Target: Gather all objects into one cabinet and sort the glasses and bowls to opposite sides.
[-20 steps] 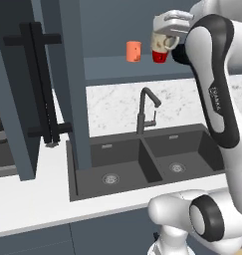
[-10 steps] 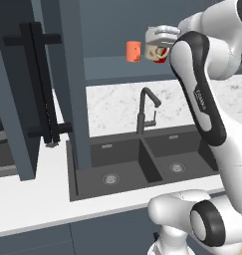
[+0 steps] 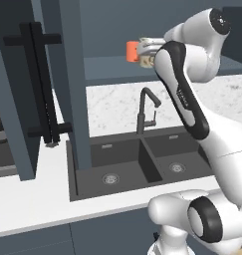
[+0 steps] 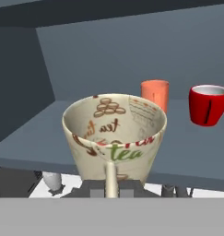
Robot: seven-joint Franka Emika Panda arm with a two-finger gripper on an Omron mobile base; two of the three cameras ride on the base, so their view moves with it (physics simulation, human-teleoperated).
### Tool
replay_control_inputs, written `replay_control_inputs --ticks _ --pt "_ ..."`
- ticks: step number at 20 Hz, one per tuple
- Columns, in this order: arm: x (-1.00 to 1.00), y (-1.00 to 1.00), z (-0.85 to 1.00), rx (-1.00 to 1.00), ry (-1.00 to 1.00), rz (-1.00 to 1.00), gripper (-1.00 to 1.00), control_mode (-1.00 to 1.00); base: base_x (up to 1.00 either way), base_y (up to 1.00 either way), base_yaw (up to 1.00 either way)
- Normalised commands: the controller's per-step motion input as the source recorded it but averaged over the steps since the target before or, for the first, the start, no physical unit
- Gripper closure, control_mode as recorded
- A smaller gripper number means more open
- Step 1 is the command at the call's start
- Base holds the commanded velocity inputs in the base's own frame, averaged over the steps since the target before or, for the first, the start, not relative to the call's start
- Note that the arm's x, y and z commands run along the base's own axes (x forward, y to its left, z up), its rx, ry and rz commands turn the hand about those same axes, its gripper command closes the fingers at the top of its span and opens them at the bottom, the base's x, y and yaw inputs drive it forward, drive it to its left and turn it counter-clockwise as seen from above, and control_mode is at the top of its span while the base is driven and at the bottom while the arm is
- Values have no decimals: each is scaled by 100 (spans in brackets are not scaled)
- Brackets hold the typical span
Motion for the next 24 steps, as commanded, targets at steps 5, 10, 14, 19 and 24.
replay_control_inputs --ticks 5,10,14,19,24 --pt "41 5 -3 -6 4 -1 100 -100 0 0 0" --pt "33 15 -34 0 -5 0 100 -100 0 0 0" --pt "34 11 -35 3 -9 0 100 -100 0 0 0" --pt "42 6 -20 3 -4 0 100 -100 0 0 0" --pt "50 9 -10 0 0 0 100 -100 0 0 0"
